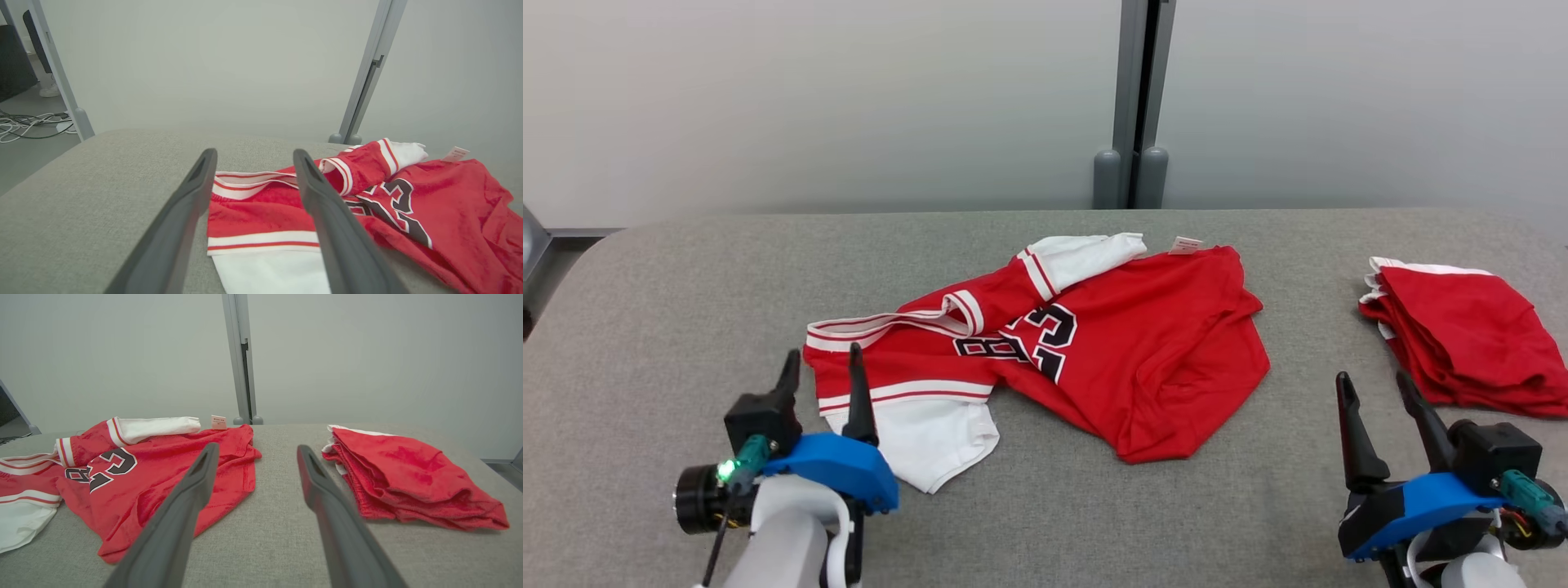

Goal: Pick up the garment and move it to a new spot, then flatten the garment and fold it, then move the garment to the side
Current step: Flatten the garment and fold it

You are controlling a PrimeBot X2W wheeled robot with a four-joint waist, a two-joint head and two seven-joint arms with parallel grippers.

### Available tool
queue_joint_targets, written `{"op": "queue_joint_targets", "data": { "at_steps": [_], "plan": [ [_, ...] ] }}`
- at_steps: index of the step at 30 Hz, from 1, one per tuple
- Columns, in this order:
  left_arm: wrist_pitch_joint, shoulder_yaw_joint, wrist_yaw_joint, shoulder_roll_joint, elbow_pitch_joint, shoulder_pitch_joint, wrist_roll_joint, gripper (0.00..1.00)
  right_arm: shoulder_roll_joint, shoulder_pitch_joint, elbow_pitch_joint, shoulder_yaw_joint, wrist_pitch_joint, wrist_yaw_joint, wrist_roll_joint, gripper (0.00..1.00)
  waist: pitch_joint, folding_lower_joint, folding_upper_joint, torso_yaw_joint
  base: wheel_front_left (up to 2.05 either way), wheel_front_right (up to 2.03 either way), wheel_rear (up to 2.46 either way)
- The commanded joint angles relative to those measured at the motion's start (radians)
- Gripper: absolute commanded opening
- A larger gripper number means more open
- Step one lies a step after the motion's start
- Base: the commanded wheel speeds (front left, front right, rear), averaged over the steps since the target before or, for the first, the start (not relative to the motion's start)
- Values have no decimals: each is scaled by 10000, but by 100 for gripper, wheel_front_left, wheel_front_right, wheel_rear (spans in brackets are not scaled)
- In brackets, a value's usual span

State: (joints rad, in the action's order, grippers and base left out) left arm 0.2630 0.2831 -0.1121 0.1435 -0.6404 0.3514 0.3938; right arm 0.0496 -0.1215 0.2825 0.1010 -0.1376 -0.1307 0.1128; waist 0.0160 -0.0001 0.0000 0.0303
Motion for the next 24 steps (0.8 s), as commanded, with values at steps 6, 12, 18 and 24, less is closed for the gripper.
{"op": "queue_joint_targets", "data": {
  "at_steps": [6,12,18,24],
  "plan": [
    [24,41,13,-458,713,-1041,-31,100,19,45,338,-441,80,-2,-55,100,193,1,0,336,0,0,0],
    [23,10,-127,-724,1356,-1575,38,100,16,-445,1172,-1486,425,-2,-660,100,420,1,0,664,0,0,0],
    [23,154,-136,-829,1683,-1545,-52,100,204,-1551,2642,-2735,583,-2,-1300,100,772,1,0,982,0,0,0],
    [23,257,-202,-892,1742,-1382,-62,100,386,-2689,4345,-3167,387,-2,-1494,100,1152,1,0,1323,0,0,0]
  ]
}}
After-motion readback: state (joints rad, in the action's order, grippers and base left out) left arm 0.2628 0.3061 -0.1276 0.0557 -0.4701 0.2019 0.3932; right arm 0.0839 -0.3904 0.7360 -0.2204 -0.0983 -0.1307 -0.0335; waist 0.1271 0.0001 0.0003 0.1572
